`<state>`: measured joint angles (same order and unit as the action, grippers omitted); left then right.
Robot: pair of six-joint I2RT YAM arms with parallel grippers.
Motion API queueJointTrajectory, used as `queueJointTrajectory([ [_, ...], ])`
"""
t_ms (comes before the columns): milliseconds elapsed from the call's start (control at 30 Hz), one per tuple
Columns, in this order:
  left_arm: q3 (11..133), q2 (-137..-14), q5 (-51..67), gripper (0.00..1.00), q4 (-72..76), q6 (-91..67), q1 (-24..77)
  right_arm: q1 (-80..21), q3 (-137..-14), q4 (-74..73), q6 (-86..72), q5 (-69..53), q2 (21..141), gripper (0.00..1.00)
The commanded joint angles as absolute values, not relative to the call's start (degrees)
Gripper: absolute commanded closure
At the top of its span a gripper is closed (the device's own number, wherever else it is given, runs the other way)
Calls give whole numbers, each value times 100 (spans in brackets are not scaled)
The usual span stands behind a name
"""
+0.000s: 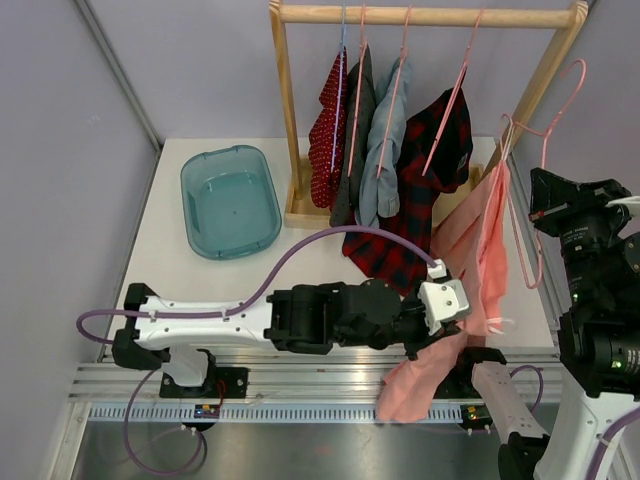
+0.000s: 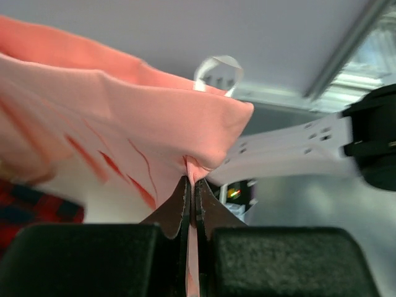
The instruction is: Remove the skirt from the hanger
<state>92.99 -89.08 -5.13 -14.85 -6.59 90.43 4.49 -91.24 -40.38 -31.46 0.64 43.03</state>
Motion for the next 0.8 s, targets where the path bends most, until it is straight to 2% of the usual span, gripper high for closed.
queueJointTrajectory([
  [0, 9377, -8184, -1772, 100, -2073, -256, 9036, 466, -9685, -3489, -3375, -962, 3974, 100],
  [67, 9483, -7788, -2143, 100, -2495, 120, 9000, 466, -9703, -3210, -3550, -1631, 3789, 100],
  [167, 9860, -7314, -2889, 100, -2882, 665, 8982, 466, -9537, -2316, -3926, -3605, 3428, 100],
  [300, 10230, -6795, -4355, 100, -3076, 1431, 8922, 457, -9693, -1268, -4753, -4876, 3488, 100],
  [433, 10380, -6329, -4851, 100, -2778, 1880, 8587, 290, -9904, -291, -5413, -5694, 3726, 100],
  [567, 10179, -6161, -5474, 100, -2234, 2625, 8263, 80, -10353, -612, -5057, -6415, 4095, 100],
  [667, 10151, -6143, -5152, 100, -2092, 2419, 7368, 26, -10941, -2260, -3663, -5909, 4245, 100],
  [767, 10274, -6389, -4825, 100, -2101, 2250, 6339, -139, -11056, -2828, -3070, -5653, 4271, 100],
])
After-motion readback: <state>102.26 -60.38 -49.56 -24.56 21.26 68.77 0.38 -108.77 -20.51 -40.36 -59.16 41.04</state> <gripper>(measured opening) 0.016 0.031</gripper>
